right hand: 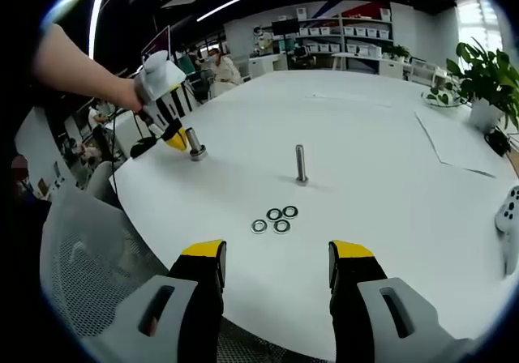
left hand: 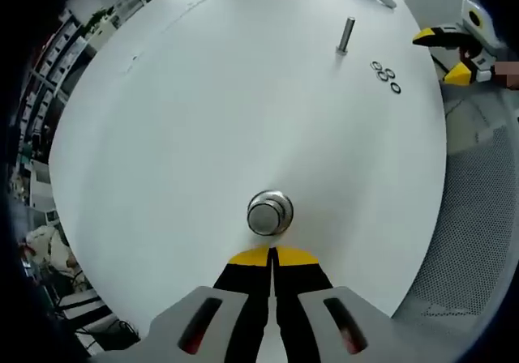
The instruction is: Place the washer onto the threaded stud by aligning its center hole with the stud, sliding it down to the base, and recovering from edge contact or off-axis alignment until the washer reaches the visible bottom stop.
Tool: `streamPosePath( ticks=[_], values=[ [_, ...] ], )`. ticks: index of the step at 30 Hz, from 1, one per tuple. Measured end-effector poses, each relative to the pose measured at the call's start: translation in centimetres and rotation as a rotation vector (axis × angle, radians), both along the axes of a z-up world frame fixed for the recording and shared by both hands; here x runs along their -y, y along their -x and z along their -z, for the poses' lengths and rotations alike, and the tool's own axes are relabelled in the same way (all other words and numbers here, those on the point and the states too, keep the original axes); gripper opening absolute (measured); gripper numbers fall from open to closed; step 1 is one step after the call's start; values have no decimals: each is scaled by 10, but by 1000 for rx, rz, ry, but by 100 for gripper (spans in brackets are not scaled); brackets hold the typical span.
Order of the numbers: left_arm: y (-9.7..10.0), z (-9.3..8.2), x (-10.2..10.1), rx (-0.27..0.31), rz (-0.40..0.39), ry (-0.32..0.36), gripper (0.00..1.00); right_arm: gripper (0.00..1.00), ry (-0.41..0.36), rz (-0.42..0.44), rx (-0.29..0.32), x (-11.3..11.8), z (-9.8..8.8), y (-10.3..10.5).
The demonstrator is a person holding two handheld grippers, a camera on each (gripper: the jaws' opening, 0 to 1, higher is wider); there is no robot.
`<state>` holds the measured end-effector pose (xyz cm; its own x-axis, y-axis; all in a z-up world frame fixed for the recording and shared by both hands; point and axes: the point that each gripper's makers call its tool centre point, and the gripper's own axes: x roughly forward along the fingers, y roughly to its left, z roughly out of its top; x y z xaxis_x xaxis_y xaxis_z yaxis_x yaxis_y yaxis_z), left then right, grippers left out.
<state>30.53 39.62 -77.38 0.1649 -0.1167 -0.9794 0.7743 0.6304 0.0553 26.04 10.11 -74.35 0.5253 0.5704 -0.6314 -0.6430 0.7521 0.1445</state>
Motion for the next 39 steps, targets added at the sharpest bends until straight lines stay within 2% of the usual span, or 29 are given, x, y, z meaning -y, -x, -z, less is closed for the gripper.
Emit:
streamPosePath(
  ticks=[2,18,24,36,39],
  values=[
    [2,-1,0,-7,-25,9,0,54,1,-1,0,0,0,0],
    [3,-8,-3,3,-61,21,0,53,-4,-1,1,0,-1,0],
    [0,-15,0,22,-94,49,1,53,-5,-4,2,-1,-1,0],
    [-3,-30,6,64,-93,68,6,53,-10,-14,4,-2,-2,1],
    [-10,-36,9,104,-87,75,14,53,-13,-14,5,-2,-2,1]
  ],
)
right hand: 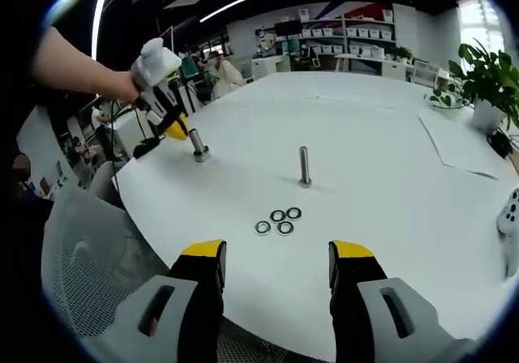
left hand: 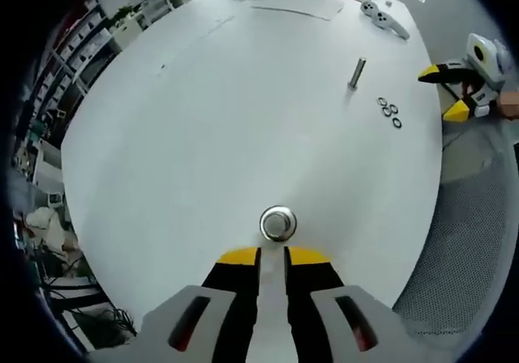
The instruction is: Place the washer onto the threaded stud by aligning its center hole with the stud, sliding it down to the base, and recovering from edge contact or off-axis alignment until the washer reaches the visible bottom stop.
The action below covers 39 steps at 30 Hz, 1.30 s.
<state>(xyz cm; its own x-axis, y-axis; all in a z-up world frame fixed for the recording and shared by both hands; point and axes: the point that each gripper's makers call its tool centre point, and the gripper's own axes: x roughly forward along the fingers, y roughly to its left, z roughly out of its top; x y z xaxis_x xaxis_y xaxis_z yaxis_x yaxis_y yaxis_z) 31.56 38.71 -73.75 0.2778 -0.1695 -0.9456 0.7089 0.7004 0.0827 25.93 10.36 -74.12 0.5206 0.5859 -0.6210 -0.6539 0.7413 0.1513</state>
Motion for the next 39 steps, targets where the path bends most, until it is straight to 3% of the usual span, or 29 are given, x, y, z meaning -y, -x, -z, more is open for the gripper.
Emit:
streamPosePath(
  ticks=[11,21,39],
  values=[
    [-6,-19,13,30,13,13,18,53,-7,4,3,0,-1,-1],
    [-19,-40,45,86,54,47,22,53,-16,6,9,0,-3,-1],
    [-27,-37,86,76,120,63,22,53,-21,9,15,0,-4,-2]
  ],
)
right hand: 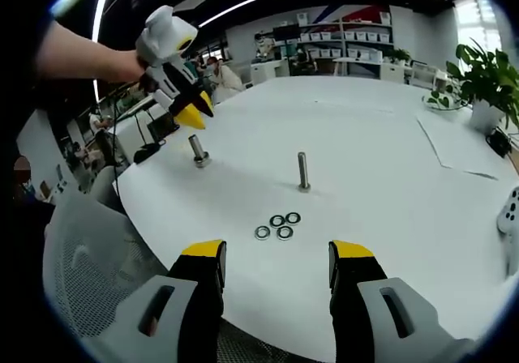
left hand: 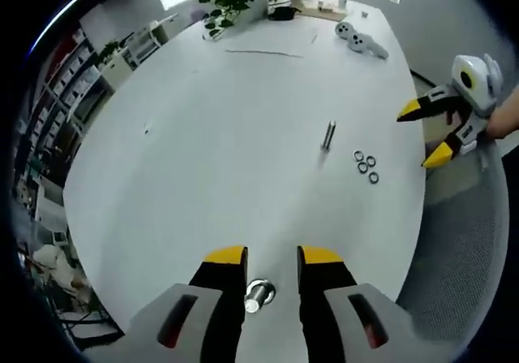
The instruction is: Place the washer onto the threaded stud by aligning its center hole with the stud, sliding it down to the base, and recovering from edge contact or off-axis alignment until the washer reaches the visible bottom stop.
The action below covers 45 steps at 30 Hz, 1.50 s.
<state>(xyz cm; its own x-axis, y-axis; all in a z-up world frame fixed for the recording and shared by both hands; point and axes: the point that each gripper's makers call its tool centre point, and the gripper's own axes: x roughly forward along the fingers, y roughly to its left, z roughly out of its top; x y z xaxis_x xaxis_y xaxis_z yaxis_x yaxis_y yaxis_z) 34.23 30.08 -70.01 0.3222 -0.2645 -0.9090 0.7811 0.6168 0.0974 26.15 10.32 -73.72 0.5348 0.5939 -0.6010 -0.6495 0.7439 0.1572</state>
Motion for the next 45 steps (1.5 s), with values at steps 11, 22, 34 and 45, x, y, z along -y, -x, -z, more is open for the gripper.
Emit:
streamPosePath(
  ticks=[11,22,34,45],
  values=[
    [3,13,36,-26,54,10,22,53,-2,4,1,0,-1,0],
    [14,31,70,-69,94,18,22,53,-4,4,3,1,-1,-1],
    [33,54,100,-129,158,-2,22,53,-8,5,5,1,-2,-1],
    [44,72,119,-175,158,-5,22,53,-9,4,2,0,-1,-1]
  ],
)
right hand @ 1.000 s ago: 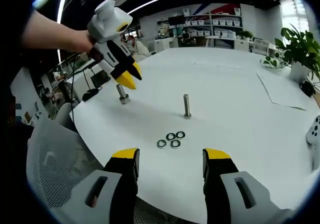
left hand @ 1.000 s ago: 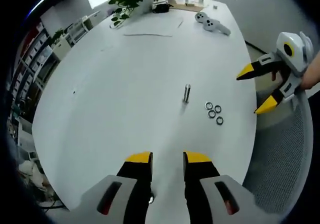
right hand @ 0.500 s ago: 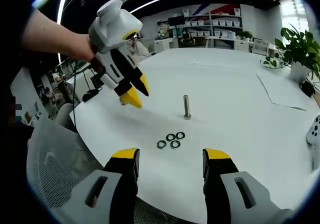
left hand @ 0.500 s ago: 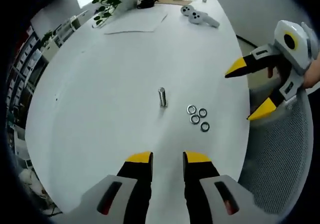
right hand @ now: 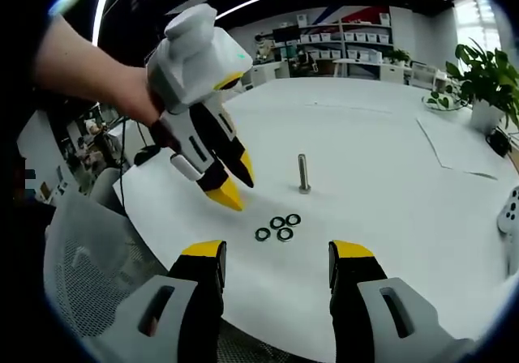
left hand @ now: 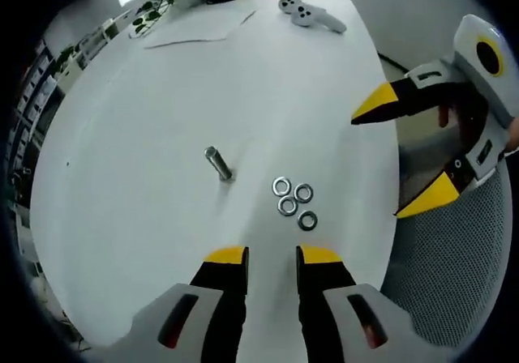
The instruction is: Place the washer onto the threaded stud by aligning its center hole with the stud, sliding it down to the base, and recovering from edge contact or off-axis alignment until the washer reaches the visible bottom stop.
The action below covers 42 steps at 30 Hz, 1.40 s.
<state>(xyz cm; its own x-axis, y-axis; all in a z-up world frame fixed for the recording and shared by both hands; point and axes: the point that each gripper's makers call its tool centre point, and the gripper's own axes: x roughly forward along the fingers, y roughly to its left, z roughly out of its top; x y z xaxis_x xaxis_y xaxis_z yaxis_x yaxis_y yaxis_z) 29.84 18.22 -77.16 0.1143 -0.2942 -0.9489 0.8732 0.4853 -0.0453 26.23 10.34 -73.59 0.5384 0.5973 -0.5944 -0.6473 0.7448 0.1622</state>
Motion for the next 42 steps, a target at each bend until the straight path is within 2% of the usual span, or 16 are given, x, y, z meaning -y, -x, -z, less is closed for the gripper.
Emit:
streamPosePath(
  ticks=[8,16,24,37,42],
  values=[
    [10,9,12,-23,7,4,22,53,-3,2,0,0,-1,0],
    [14,17,26,-19,31,0,22,53,-5,3,1,0,-1,0],
    [16,24,27,-31,38,-17,21,53,-6,1,-1,0,-1,0],
    [14,24,34,43,113,-36,19,53,-8,4,3,0,-1,0],
    [13,24,35,51,125,-34,18,53,-7,3,4,-1,-2,0]
  ],
)
